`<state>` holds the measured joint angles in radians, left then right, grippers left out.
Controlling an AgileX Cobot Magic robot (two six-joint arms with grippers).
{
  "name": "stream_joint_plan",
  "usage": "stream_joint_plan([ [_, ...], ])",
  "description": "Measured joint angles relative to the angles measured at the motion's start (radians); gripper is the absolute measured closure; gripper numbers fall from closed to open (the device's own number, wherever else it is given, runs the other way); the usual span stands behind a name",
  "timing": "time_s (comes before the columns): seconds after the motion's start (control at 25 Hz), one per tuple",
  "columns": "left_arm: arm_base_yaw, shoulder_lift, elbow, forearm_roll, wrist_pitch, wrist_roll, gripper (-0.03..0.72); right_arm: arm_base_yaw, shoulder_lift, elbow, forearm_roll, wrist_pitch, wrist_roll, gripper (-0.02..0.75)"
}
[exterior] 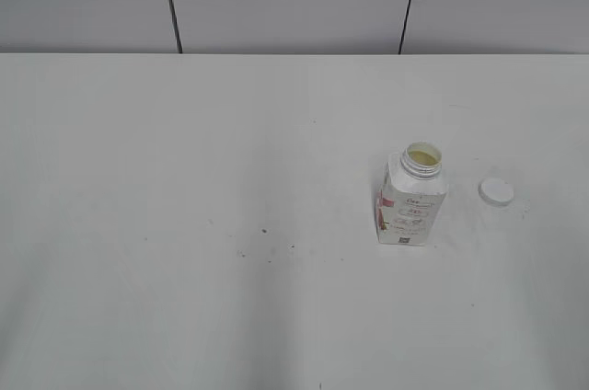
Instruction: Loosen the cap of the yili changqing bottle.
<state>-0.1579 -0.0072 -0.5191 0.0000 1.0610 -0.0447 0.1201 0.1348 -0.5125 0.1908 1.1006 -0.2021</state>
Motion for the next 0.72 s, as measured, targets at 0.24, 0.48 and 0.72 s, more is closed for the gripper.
stream_joint_plan([
  [0.24, 0.000, 0.000, 0.001, 0.000, 0.000, 0.000, 0.197, 0.000, 0.000, 0.000, -0.046, 0.000, -0.019, 0.152],
  [0.48, 0.015, 0.000, 0.001, -0.005, 0.000, 0.000, 0.209, 0.000, 0.000, 0.000, -0.060, 0.000, -0.023, 0.152],
  [0.72, 0.139, 0.000, 0.001, 0.000, 0.000, 0.000, 0.218, 0.000, -0.039, 0.000, -0.064, -0.001, -0.023, 0.152],
])
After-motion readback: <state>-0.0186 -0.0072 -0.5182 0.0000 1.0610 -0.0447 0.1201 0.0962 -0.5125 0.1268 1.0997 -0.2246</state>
